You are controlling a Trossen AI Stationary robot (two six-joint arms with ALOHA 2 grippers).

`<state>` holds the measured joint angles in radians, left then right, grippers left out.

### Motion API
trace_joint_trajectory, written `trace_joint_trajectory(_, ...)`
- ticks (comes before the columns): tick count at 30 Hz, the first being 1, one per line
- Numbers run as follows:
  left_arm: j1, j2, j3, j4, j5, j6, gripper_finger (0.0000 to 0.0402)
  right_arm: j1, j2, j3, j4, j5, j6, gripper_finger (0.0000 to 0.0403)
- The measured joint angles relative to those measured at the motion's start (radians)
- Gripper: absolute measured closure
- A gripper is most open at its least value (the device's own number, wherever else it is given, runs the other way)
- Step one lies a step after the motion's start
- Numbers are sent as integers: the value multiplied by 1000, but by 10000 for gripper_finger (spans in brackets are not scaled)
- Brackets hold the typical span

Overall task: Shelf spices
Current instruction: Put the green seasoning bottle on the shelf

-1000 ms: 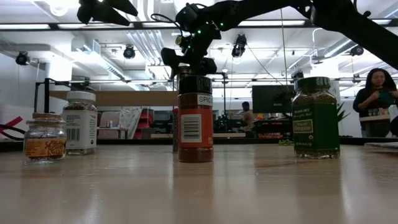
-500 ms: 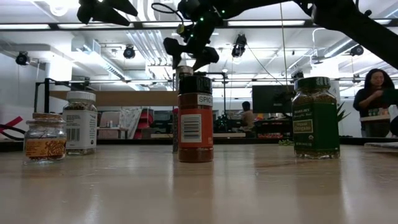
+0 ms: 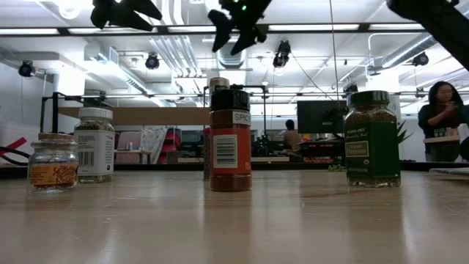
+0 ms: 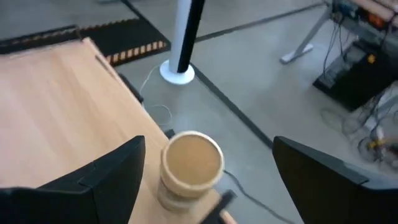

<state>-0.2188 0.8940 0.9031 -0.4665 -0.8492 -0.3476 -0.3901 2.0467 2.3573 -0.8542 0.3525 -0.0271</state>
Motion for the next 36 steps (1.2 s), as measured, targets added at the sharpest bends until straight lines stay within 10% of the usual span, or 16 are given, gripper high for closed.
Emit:
trace_joint_trajectory(11,0,21,0,0,4,-1,159,33,-107,-5,-461,-491,-140,91)
trace_joint_trajectory(36,0,36,0,10,7,24,159,491,-113,-13,-717,-477,41,152)
